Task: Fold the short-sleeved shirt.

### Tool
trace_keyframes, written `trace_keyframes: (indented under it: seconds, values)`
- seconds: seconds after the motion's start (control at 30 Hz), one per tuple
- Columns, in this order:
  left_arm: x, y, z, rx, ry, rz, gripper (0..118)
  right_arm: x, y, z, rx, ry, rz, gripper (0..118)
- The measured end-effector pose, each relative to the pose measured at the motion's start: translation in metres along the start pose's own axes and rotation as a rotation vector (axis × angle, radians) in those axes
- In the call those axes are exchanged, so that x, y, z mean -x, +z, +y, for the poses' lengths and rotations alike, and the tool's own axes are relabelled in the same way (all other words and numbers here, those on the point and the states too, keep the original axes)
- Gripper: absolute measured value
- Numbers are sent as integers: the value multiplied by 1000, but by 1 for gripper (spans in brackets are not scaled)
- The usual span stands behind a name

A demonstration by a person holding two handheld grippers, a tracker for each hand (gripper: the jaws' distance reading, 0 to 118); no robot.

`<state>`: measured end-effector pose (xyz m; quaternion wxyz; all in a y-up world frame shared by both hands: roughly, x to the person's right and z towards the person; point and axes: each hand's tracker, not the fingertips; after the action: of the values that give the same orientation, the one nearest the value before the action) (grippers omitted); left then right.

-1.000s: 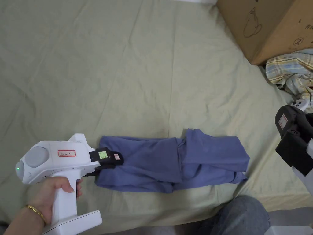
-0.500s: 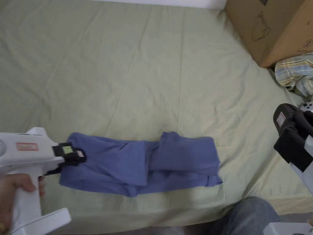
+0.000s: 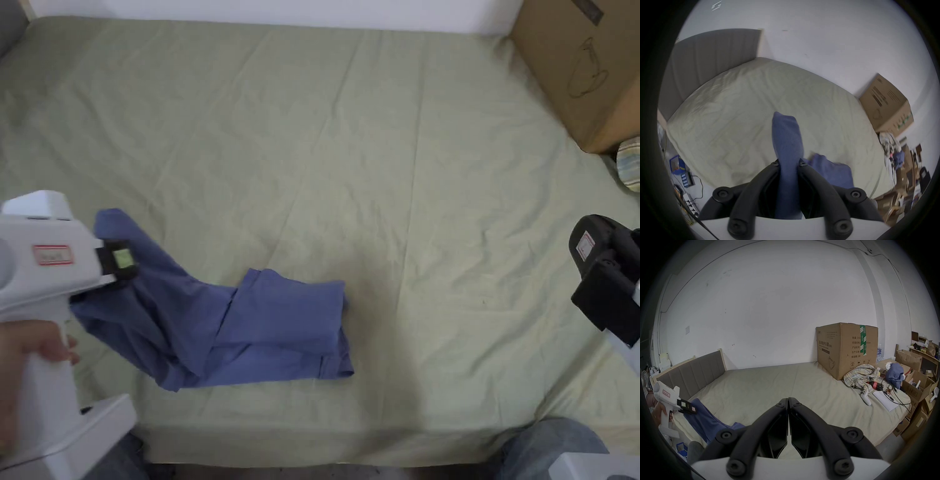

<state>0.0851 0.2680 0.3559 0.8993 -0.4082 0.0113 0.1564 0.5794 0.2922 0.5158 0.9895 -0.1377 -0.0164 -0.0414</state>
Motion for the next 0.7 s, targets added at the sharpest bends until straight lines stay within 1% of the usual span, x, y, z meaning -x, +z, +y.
trace_keyframes:
  seconds: [0.1,0.23,0.37,0.43,0.47,0.5,0.53,0.57,0.6,0.63,0.7]
  values:
    - [-47,-12,-15,21,-92,-62,11,-8,15,9,-16,4,-16,0]
    - [-105,-42,-38,82,-216,-116,11,-11,19,7,-23,-12,-38,0]
    - [-151,-83,-65,178,-336,-156,11,-13,16,6,-23,-16,-68,0]
    - [-169,-106,-80,213,-379,-145,12,-12,11,8,-22,-18,-89,0]
    - [-175,-116,-87,232,-409,-134,20,-13,10,8,-22,-20,-100,0]
    - [-182,-124,-94,253,-423,-158,32,-14,10,8,-21,-22,-110,0]
    - [-183,-133,-98,263,-414,-166,45,-15,10,9,-21,-25,-121,0]
    - [-184,-140,-102,298,-387,-199,62,-16,9,9,-20,-28,-129,0]
    - [-183,-143,-104,330,-353,-240,69,-16,8,9,-19,-29,-137,0]
    - [-181,-143,-104,362,-304,-284,73,-16,7,10,-18,-29,-144,0]
    - [-174,-135,-96,378,-244,-325,73,-15,3,10,-18,-32,-152,0]
